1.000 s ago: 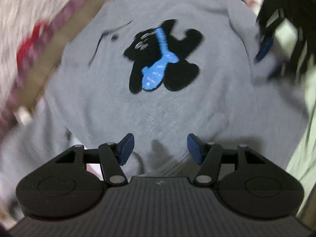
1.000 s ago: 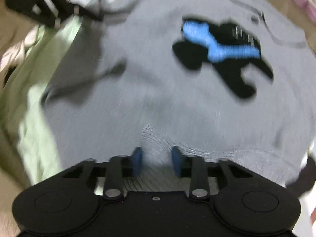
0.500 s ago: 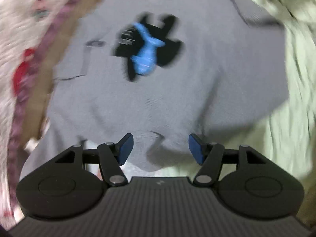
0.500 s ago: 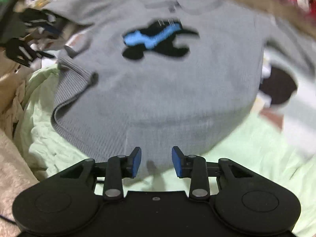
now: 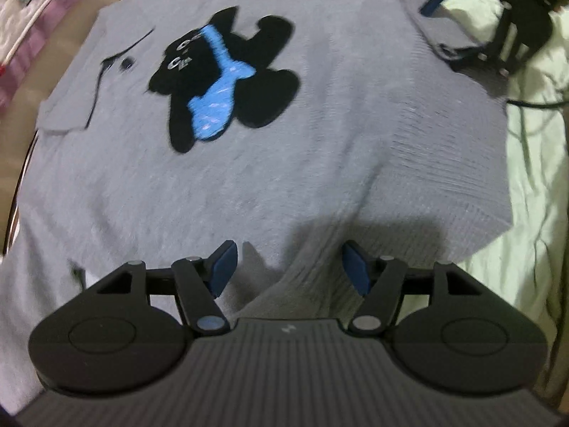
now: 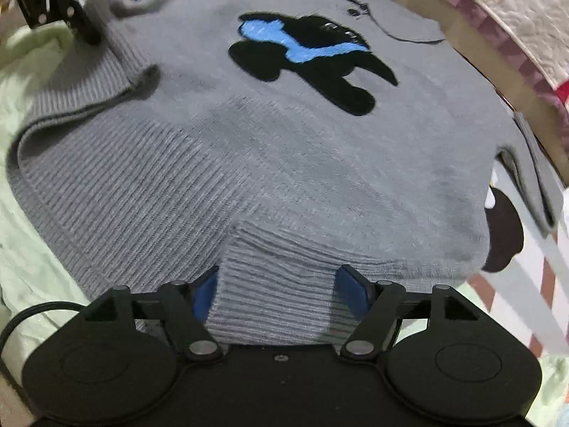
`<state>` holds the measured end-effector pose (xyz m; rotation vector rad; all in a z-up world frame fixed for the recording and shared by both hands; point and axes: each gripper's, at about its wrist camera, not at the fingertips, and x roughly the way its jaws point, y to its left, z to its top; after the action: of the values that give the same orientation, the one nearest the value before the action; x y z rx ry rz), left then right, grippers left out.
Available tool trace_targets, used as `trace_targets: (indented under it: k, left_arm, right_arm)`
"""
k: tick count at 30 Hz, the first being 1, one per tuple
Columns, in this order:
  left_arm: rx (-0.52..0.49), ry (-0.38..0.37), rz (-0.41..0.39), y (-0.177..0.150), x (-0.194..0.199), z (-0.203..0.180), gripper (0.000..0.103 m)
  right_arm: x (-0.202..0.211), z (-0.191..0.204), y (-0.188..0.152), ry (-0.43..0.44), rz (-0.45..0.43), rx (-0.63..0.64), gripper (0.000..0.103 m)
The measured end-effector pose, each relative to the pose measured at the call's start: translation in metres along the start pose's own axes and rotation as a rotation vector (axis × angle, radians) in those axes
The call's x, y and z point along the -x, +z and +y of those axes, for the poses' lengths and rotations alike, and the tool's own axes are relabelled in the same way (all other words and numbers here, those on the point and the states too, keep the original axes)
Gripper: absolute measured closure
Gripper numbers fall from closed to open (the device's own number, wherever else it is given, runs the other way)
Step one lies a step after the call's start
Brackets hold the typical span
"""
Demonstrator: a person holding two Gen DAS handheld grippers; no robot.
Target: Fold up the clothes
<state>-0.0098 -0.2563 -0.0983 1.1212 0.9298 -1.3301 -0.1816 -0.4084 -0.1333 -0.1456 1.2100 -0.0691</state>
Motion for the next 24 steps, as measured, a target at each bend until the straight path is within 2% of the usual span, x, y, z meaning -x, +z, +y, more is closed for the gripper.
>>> trace_targets:
  k: [1,2,3,4,6,7,10,11,12,13,14,16,18,21,22,24]
  left_arm:
    - [-0.004,-0.017,-0.010,0.000,0.002,0.000,0.038]
    - [-0.013,-0.031,-0.017,0.001,0.003,-0.001,0.035]
    - [-0.020,-0.045,-0.011,0.001,0.003,-0.004,0.032]
    - [-0.025,-0.059,0.000,0.003,0.001,-0.007,0.030]
    - [-0.043,-0.085,0.029,0.003,-0.005,-0.014,0.021]
    - [-0.058,-0.097,0.051,0.001,-0.009,-0.018,0.021]
    - [-0.098,-0.104,0.079,-0.006,-0.017,-0.029,0.024]
    - [-0.095,-0.111,0.075,-0.009,-0.017,-0.030,0.034]
    - [-0.081,-0.135,0.077,-0.011,-0.016,-0.031,0.057]
    - [-0.064,-0.165,0.080,-0.014,-0.014,-0.031,0.066]
    - [-0.046,-0.195,0.083,-0.016,-0.013,-0.031,0.070]
    - [-0.043,-0.207,0.099,-0.023,-0.011,-0.032,0.070]
    - [-0.046,-0.210,0.116,-0.030,-0.009,-0.033,0.070]
    - [-0.050,-0.214,0.142,-0.040,-0.006,-0.034,0.070]
    - [-0.052,-0.215,0.151,-0.044,-0.005,-0.035,0.069]
    - [-0.055,-0.218,0.168,-0.051,-0.003,-0.035,0.069]
  right_arm:
    - [0.006,-0.007,-0.006,0.022,-0.021,-0.035,0.053]
    - [0.012,-0.014,-0.011,0.045,-0.042,-0.071,0.091]
    - [0.019,-0.021,-0.017,0.079,-0.072,-0.118,0.098]
    - [0.036,-0.025,-0.026,0.077,-0.163,-0.157,0.097]
    - [0.072,-0.021,-0.039,0.029,-0.258,-0.127,0.097]
    - [0.089,-0.020,-0.045,0.007,-0.301,-0.114,0.097]
    - [0.088,-0.032,-0.061,0.034,-0.236,-0.192,0.097]
    - [0.088,-0.036,-0.066,0.042,-0.214,-0.218,0.097]
    - [0.087,-0.041,-0.071,0.051,-0.192,-0.244,0.098]
    - [0.087,-0.045,-0.076,0.060,-0.170,-0.270,0.098]
    - [0.087,-0.049,-0.082,0.069,-0.148,-0.296,0.098]
    - [0.086,-0.057,-0.092,0.088,-0.102,-0.348,0.098]
    - [0.069,-0.061,-0.105,0.120,-0.001,-0.419,0.098]
    - [0.066,-0.074,-0.110,0.138,0.089,-0.540,0.097]
    - [0.067,-0.078,-0.110,0.128,0.114,-0.577,0.093]
    - [0.083,-0.080,-0.103,0.077,0.090,-0.578,0.078]
